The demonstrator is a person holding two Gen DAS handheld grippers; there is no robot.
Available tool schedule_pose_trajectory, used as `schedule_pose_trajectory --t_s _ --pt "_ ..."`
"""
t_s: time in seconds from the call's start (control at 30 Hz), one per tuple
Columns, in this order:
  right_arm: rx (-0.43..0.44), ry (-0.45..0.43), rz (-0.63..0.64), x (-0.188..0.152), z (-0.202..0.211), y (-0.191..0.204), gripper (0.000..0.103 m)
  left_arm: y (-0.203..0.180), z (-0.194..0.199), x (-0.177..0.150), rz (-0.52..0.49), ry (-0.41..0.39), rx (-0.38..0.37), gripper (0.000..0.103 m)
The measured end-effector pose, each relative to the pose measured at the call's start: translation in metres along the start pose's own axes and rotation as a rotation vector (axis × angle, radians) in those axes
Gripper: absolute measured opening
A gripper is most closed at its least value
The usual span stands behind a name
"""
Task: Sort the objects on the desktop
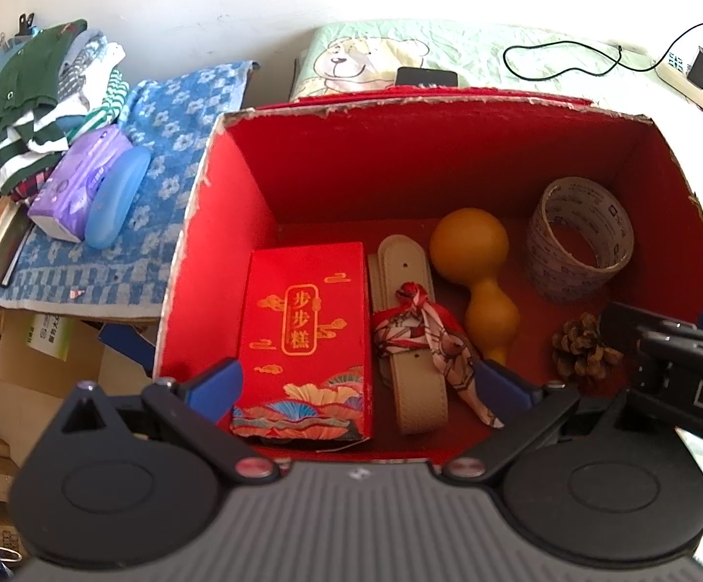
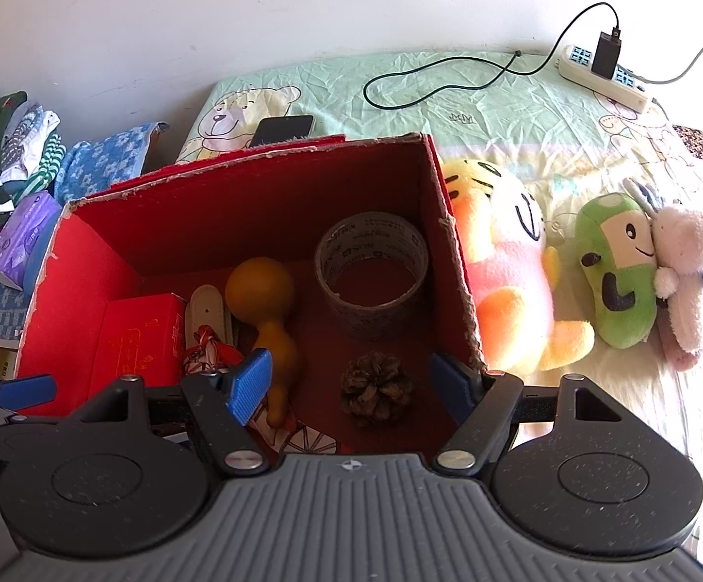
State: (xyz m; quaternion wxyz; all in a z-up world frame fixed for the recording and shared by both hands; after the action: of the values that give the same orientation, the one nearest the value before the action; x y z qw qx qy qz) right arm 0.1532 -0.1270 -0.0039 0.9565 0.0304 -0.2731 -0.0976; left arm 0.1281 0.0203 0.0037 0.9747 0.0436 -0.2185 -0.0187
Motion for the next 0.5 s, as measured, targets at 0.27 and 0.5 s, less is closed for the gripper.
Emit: schedule_pose_trajectory --t_s 0.27,0.5 --pt "0.013 -0.027 0.008 -0.004 0.012 0.003 0.075 0.0 0.018 -0.007 -0.012 -0.06 0.01 0.102" --pt "0.031 -0.049 0.023 -0.008 0.022 0.01 0.075 0.003 0.022 -0.011 -0.001 -0.038 -0.046 0.102"
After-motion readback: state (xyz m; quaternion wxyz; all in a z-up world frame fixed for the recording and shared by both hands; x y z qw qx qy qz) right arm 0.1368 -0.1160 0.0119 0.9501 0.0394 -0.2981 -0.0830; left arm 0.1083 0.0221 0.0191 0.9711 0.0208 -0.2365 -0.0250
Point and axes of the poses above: each gripper's, at about its wrist camera, not at the fingertips, and z roughly against the way its jaws point, y to its left, x to its top, the point moved 4 cm from there along -z, roughly the way its jaws point, and after that the axes turned 1 degree about -x, right-handed, at the moved point
